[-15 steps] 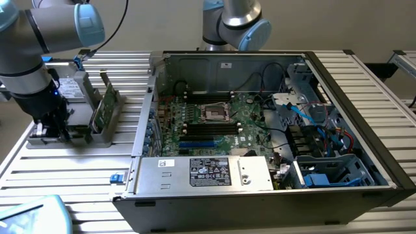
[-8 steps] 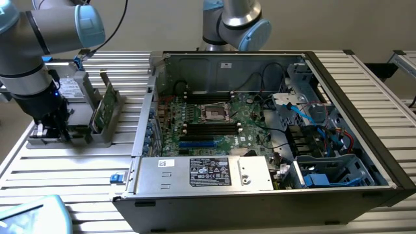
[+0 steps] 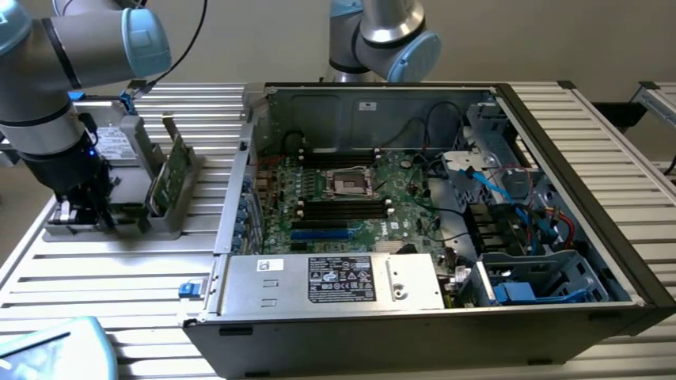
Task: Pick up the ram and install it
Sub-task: 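Pick up the ram and move it above insertion slot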
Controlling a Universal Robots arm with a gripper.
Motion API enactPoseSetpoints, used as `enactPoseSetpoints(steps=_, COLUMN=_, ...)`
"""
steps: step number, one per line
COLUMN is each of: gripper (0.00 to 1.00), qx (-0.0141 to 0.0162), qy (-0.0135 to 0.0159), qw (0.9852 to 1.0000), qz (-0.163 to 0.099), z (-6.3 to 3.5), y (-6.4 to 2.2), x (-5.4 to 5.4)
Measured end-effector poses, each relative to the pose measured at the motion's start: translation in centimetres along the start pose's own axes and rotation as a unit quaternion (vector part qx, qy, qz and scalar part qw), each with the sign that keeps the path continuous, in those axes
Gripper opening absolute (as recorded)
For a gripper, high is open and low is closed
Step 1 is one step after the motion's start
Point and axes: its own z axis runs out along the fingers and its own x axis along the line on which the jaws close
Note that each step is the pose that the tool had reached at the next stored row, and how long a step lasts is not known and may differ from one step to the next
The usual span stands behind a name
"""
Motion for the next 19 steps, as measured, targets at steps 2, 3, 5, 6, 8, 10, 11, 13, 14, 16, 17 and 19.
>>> enactPoseSetpoints(steps=2, gripper=0.13, qx=0.0, qy=0.0, qw=1.0, qz=0.0, z=0.0, y=0.0, x=0.0)
enactPoseSetpoints(steps=3, gripper=0.13, qx=0.0, qy=0.0, qw=1.0, qz=0.0, z=0.0, y=0.0, x=0.0)
enactPoseSetpoints(steps=5, gripper=0.13, qx=0.0, qy=0.0, qw=1.0, qz=0.0, z=0.0, y=0.0, x=0.0)
enactPoseSetpoints(steps=6, gripper=0.13, qx=0.0, qy=0.0, qw=1.0, qz=0.0, z=0.0, y=0.0, x=0.0)
enactPoseSetpoints(steps=8, gripper=0.13, qx=0.0, qy=0.0, qw=1.0, qz=0.0, z=-0.01, y=0.0, x=0.0)
enactPoseSetpoints(steps=10, gripper=0.13, qx=0.0001, qy=-0.0001, qw=1.0, qz=0.0, z=-0.03, y=0.0, x=0.0)
enactPoseSetpoints(steps=11, gripper=0.13, qx=0.0001, qy=0.0, qw=1.0, qz=0.0, z=-0.04, y=0.0, x=0.0)
enactPoseSetpoints(steps=13, gripper=0.13, qx=0.0001, qy=-0.0001, qw=1.0, qz=0.0, z=-0.07, y=0.0, x=0.0)
enactPoseSetpoints(steps=14, gripper=0.13, qx=0.0002, qy=-0.0001, qw=1.0, qz=0.0, z=-0.09, y=0.0, x=0.0)
enactPoseSetpoints(steps=16, gripper=0.13, qx=0.0001, qy=-0.0001, qw=1.0, qz=0.0, z=-0.23, y=0.02, x=0.0)
enactPoseSetpoints(steps=17, gripper=0.13, qx=0.0, qy=-0.0001, qw=1.0, qz=0.0, z=-0.33, y=0.03, x=0.0)
enactPoseSetpoints(steps=19, gripper=0.13, qx=0.0, qy=-0.0001, qw=1.0, qz=0.0, z=-0.54, y=0.05, x=0.0)
